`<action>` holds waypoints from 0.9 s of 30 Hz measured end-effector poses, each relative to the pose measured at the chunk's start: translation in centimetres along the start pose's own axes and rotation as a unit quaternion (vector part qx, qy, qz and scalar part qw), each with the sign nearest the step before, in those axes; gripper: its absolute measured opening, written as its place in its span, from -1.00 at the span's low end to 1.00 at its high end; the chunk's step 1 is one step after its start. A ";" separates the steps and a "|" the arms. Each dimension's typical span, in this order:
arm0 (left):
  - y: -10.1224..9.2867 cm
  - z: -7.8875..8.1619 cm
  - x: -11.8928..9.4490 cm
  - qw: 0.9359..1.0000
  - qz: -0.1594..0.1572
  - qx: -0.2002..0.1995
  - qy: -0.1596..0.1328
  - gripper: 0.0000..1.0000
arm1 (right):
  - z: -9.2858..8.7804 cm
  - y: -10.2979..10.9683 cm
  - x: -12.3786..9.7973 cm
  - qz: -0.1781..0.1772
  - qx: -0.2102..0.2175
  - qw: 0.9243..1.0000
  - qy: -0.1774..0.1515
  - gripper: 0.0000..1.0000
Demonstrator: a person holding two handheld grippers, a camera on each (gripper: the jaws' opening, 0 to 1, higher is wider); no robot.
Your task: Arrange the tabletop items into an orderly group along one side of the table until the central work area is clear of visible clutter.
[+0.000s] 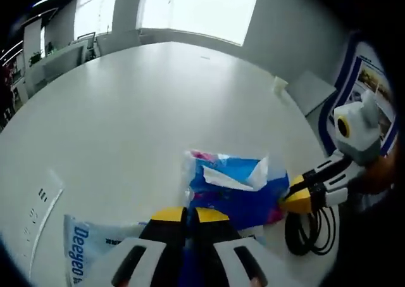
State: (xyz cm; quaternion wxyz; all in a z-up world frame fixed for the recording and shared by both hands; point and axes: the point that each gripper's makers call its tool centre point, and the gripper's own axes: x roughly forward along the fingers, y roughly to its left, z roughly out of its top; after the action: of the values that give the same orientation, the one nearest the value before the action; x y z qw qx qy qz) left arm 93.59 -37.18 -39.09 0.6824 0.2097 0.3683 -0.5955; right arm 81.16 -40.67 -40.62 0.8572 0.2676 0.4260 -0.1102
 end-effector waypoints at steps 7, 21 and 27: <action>-0.3 0.3 -0.6 1.000 -0.002 -0.004 -0.010 -1.00 | -0.1 -0.1 -0.3 0.000 0.001 1.000 0.004 -0.99; -1.5 2.3 -2.9 0.998 0.005 -0.006 -0.055 -1.00 | 2.3 -0.6 -2.9 -0.012 -0.026 0.999 -0.038 -1.00; -2.5 2.8 -3.6 0.997 0.009 -0.019 -0.074 -1.00 | 3.6 -1.7 -3.4 -0.026 -0.101 0.993 -0.049 -1.00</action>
State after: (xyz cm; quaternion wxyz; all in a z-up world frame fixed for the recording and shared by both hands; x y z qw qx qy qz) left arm 91.79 -37.34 -34.18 0.7171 0.1553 0.3258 -0.5962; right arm 80.78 -44.18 -36.72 0.8964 0.1631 0.3993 -0.1023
